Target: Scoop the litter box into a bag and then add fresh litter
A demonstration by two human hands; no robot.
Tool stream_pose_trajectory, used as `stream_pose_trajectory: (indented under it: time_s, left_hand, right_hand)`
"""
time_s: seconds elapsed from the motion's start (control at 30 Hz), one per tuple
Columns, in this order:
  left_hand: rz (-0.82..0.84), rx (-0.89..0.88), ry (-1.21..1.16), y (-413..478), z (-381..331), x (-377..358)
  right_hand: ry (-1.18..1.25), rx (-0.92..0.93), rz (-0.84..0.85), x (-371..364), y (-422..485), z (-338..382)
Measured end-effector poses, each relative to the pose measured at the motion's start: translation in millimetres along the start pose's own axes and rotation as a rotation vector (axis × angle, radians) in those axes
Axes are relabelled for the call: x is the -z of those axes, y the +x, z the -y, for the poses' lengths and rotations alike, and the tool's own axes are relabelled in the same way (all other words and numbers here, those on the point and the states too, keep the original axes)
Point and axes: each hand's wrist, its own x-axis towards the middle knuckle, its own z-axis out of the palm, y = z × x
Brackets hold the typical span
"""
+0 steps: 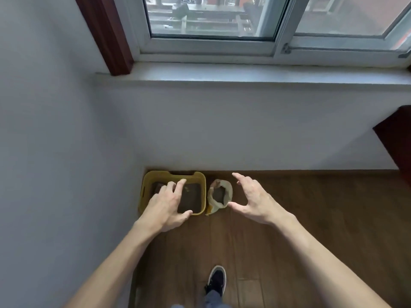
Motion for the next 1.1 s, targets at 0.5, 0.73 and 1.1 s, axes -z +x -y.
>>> stream_pose_trajectory:
  time_s: [0.5,0.73,1.1]
  left_hand:
    - [0.094,0.027,0.019,87.1,22.8,-56.6]
    - [0.158,0.002,0.024,136.1,44.2,-132.6]
    - [0.206,-0.023,-0.016,209.4,79.9,-284.7]
  right_hand:
    - [0.092,-0.051,0.054,-51.6,78.7,-65.9]
    - [0.053,-0.103,0.049,-119.5,116.1,-113.9]
    - [0.025,-0.151,0.105,-258.8,170.1,-207.2]
